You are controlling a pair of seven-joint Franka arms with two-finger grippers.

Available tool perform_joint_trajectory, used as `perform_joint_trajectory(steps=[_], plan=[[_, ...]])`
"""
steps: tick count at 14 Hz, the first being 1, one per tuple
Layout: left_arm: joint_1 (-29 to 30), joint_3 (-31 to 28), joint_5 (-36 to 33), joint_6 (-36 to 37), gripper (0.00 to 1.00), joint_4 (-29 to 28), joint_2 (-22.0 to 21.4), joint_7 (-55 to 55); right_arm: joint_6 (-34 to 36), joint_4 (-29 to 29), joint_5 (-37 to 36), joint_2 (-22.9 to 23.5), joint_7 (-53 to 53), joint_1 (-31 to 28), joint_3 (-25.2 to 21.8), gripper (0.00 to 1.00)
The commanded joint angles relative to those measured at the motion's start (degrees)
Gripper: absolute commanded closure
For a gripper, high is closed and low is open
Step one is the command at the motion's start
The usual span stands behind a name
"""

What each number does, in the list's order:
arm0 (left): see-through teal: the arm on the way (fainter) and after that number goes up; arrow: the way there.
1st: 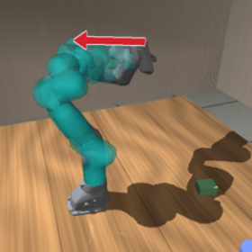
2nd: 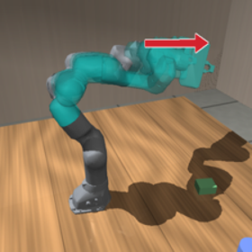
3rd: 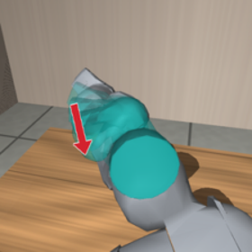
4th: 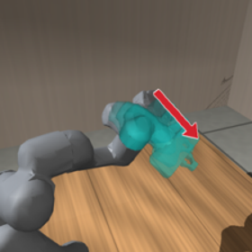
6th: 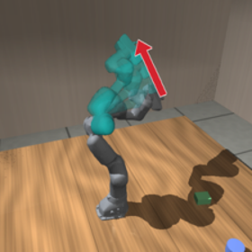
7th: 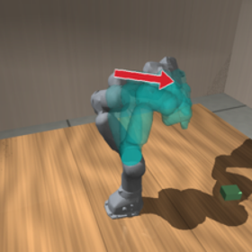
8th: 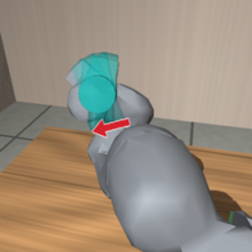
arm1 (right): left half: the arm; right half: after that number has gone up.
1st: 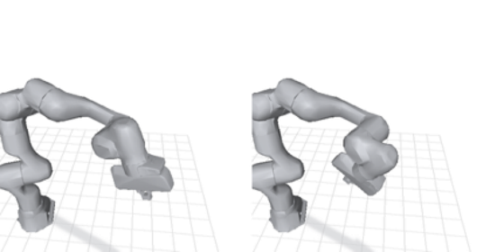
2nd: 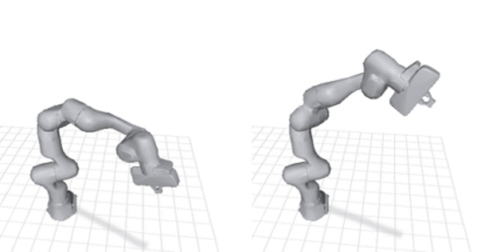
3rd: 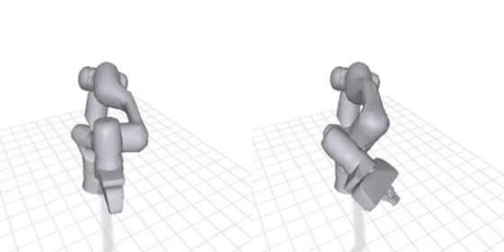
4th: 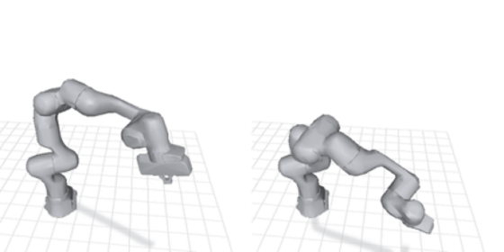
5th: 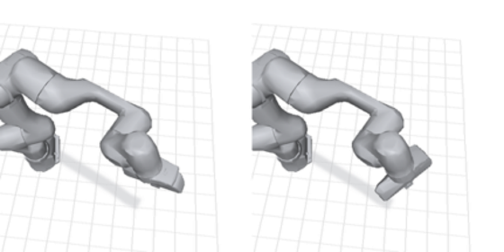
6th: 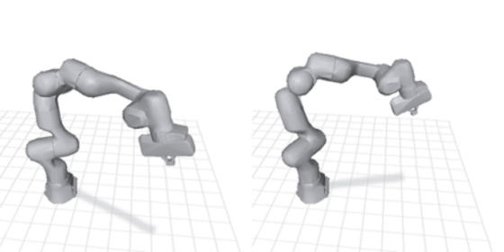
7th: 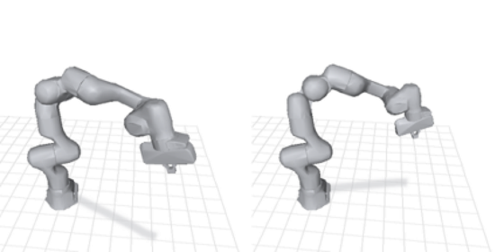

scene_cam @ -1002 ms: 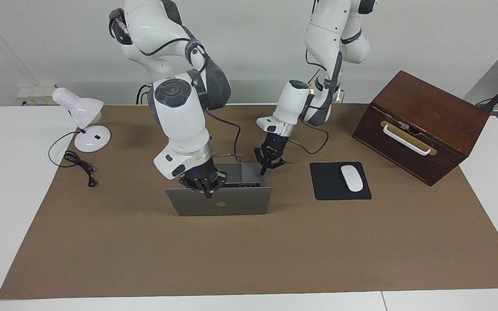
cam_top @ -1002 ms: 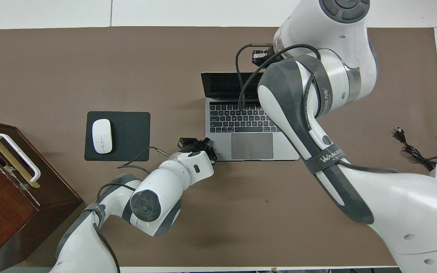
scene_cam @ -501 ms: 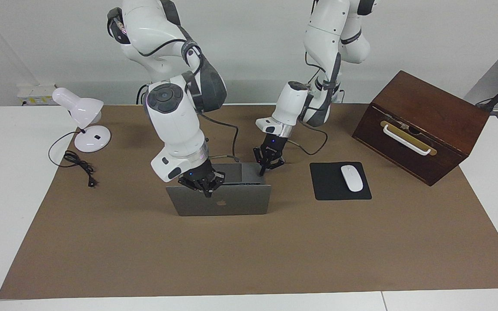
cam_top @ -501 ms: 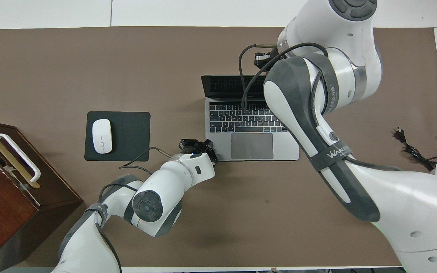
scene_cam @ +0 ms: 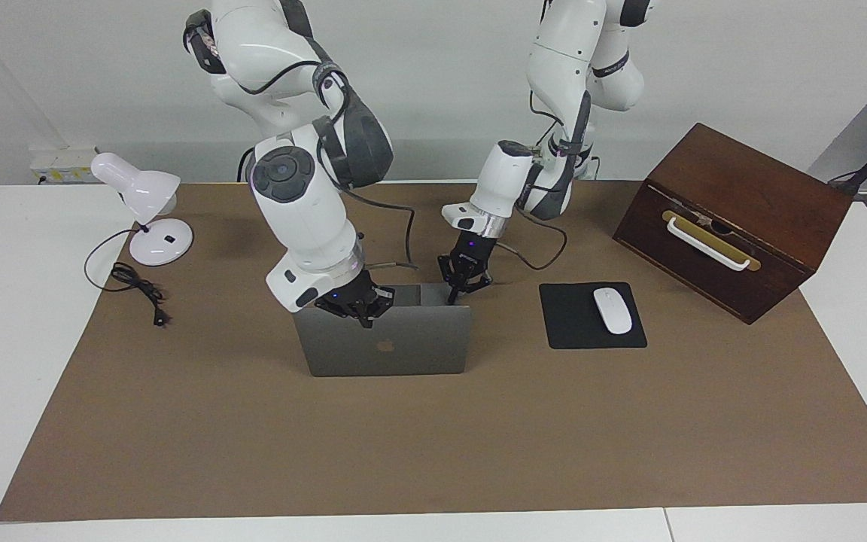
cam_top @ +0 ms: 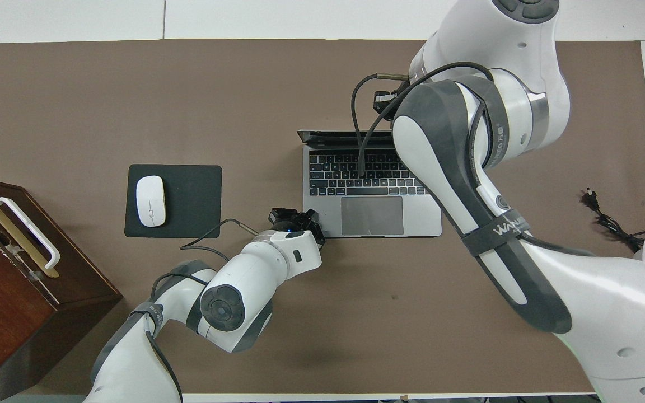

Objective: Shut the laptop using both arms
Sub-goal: 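Push the lid down with the right gripper while the left gripper braces the base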

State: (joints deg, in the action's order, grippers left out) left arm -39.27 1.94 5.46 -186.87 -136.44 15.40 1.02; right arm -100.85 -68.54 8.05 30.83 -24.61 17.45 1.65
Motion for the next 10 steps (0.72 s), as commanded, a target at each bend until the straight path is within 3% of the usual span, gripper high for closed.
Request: perform_joint_trajectory(steps=[1,8,10], plan=[[-1.51,-0.97,0.78,-0.96,1.0,-0.76,0.6,1.0,1.19,-3.53,1.7,-2.53,1.41,-0.4,0.37,1.0],[-1.34,-1.06,0.78,-1.48,1.0,-2.86,0.6,6.0,-1.36,-10.03,3.89,-5.43,1.32,-0.23,0.37,1.0],[-1.34,-1.06,0.7,-5.06,1.0,-5.49,0.6,6.1,-1.62,-12.57,4.07,-6.57,1.32,-0.23,0.37,1.0]])
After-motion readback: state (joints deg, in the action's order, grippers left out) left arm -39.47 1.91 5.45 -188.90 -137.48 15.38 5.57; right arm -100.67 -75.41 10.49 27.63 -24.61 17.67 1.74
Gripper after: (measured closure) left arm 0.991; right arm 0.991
